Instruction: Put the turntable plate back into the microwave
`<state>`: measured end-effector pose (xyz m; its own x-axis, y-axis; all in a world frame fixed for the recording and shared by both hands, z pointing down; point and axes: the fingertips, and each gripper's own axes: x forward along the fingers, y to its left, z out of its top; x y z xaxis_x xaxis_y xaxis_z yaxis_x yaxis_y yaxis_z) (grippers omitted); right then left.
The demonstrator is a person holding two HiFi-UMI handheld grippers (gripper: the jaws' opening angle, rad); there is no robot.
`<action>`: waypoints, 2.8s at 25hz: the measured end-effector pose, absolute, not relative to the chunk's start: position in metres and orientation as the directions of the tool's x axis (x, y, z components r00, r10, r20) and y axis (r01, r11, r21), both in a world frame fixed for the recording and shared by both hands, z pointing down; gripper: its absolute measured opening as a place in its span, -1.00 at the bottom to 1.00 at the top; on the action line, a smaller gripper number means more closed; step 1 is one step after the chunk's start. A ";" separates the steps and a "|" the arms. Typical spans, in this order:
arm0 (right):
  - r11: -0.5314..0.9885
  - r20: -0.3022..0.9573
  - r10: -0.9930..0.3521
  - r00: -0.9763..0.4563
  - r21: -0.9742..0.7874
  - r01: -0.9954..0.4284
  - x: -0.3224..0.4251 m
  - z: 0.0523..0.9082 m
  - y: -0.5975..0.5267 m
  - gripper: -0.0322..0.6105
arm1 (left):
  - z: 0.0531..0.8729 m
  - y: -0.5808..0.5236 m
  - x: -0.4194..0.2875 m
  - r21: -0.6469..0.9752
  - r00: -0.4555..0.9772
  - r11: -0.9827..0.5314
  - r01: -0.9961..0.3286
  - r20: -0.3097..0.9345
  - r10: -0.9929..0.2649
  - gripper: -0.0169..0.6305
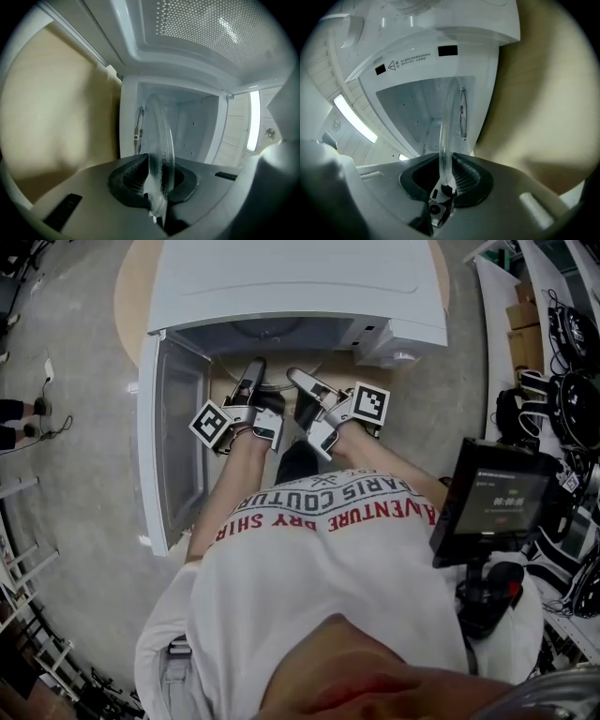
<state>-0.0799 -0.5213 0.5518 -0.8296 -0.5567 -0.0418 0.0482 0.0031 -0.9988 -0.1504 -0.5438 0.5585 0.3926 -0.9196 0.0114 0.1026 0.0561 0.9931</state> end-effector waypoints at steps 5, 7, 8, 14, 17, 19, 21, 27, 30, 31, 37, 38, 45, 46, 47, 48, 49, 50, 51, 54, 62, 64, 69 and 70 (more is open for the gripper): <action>-0.007 -0.055 -0.570 -0.820 -0.997 0.071 -0.079 0.551 -0.524 -0.73 | 0.558 -0.547 -0.150 0.994 0.401 0.057 0.096 0.014 -0.916 -0.87; -0.017 -0.053 -0.582 -0.812 -0.997 0.077 -0.078 0.551 -0.525 -0.73 | 0.557 -0.547 -0.150 0.993 0.407 0.060 0.099 0.014 -0.913 -0.87; -0.019 -0.052 -0.587 -0.808 -0.997 0.078 -0.078 0.551 -0.525 -0.73 | 0.557 -0.547 -0.149 0.993 0.410 0.061 0.100 0.015 -0.912 -0.86; -0.023 -0.051 -0.608 -0.793 -0.996 0.081 -0.076 0.552 -0.530 -0.73 | 0.554 -0.534 -0.142 0.994 0.431 0.042 0.104 -0.007 -0.902 -0.86; -0.019 -0.058 -0.613 -0.788 -0.996 0.088 -0.075 0.550 -0.533 -0.73 | 0.552 -0.528 -0.142 0.994 0.432 0.049 0.103 -0.001 -0.902 -0.86; -0.018 -0.061 -0.613 -0.788 -0.996 0.091 -0.076 0.551 -0.533 -0.73 | 0.552 -0.525 -0.143 0.994 0.430 0.055 0.097 0.008 -0.903 -0.86; -0.015 -0.058 -0.613 -0.788 -0.996 0.086 -0.076 0.552 -0.533 -0.73 | 0.553 -0.523 -0.143 0.994 0.427 0.060 0.096 0.013 -0.904 -0.86; -0.007 -0.053 -0.611 -0.790 -0.997 0.072 -0.074 0.555 -0.534 -0.73 | 0.554 -0.516 -0.142 0.992 0.415 0.081 0.101 0.032 -0.909 -0.86; -0.007 -0.058 -0.612 -0.789 -0.997 0.079 -0.062 0.556 -0.538 -0.73 | 0.555 -0.517 -0.130 0.991 0.411 0.091 0.098 0.043 -0.911 -0.86; -0.007 -0.059 -0.611 -0.789 -0.997 0.080 -0.058 0.556 -0.540 -0.74 | 0.555 -0.518 -0.126 0.991 0.411 0.094 0.097 0.047 -0.910 -0.86; -0.008 -0.049 -0.614 -0.787 -0.998 0.068 -0.060 0.558 -0.544 -0.74 | 0.556 -0.515 -0.127 0.990 0.406 0.104 0.099 0.055 -0.912 -0.86; -0.007 -0.049 -0.614 -0.788 -0.998 0.068 -0.060 0.558 -0.544 -0.74 | 0.557 -0.515 -0.127 0.989 0.406 0.105 0.101 0.055 -0.912 -0.86; 0.037 -0.080 -0.600 -0.796 -0.997 0.072 -0.062 0.548 -0.544 -0.73 | 0.552 -0.520 -0.128 0.989 0.398 0.105 0.105 0.055 -0.916 -0.85; 0.043 -0.080 -0.593 -0.801 -0.997 0.068 -0.063 0.547 -0.544 -0.73 | 0.551 -0.523 -0.130 0.989 0.395 0.102 0.105 0.052 -0.917 -0.84; 0.044 -0.080 -0.590 -0.803 -0.997 0.067 -0.063 0.547 -0.543 -0.73 | 0.550 -0.527 -0.131 0.990 0.393 0.098 0.105 0.049 -0.918 -0.84; 0.043 -0.081 -0.590 -0.803 -0.997 0.070 -0.063 0.547 -0.543 -0.73 | 0.549 -0.531 -0.133 0.990 0.391 0.094 0.105 0.046 -0.919 -0.84; 0.039 -0.083 -0.591 -0.802 -0.996 0.074 -0.063 0.547 -0.542 -0.73 | 0.548 -0.535 -0.134 0.991 0.388 0.089 0.103 0.042 -0.921 -0.83; 0.036 -0.083 -0.593 -0.801 -0.996 0.077 -0.062 0.548 -0.542 -0.73 | 0.548 -0.539 -0.136 0.991 0.386 0.085 0.101 0.040 -0.922 -0.83; 0.035 -0.083 -0.594 -0.800 -0.996 0.077 -0.061 0.548 -0.542 -0.73 | 0.549 -0.543 -0.137 0.992 0.384 0.083 0.095 0.040 -0.922 -0.83; 0.036 -0.084 -0.601 -0.795 -0.996 0.078 -0.056 0.550 -0.543 -0.73 | 0.551 -0.553 -0.139 0.993 0.382 0.083 0.078 0.047 -0.923 -0.82; 0.036 -0.084 -0.617 -0.782 -0.996 0.079 -0.045 0.555 -0.544 -0.73 | 0.562 -0.577 -0.142 0.994 0.377 0.091 0.058 0.063 -0.924 -0.83; 0.038 -0.087 -0.619 -0.780 -0.996 0.081 -0.043 0.554 -0.544 -0.73 | 0.564 -0.583 -0.144 0.993 0.368 0.099 0.063 0.069 -0.927 -0.83; 0.045 -0.091 -0.627 -0.774 -0.996 0.081 -0.039 0.553 -0.548 -0.73 | 0.575 -0.592 -0.152 0.992 0.356 0.121 0.038 0.100 -0.929 -0.84; 0.046 -0.093 -0.628 -0.773 -0.996 0.082 -0.039 0.553 -0.548 -0.73 | 0.577 -0.592 -0.153 0.991 0.355 0.129 0.029 0.110 -0.928 -0.84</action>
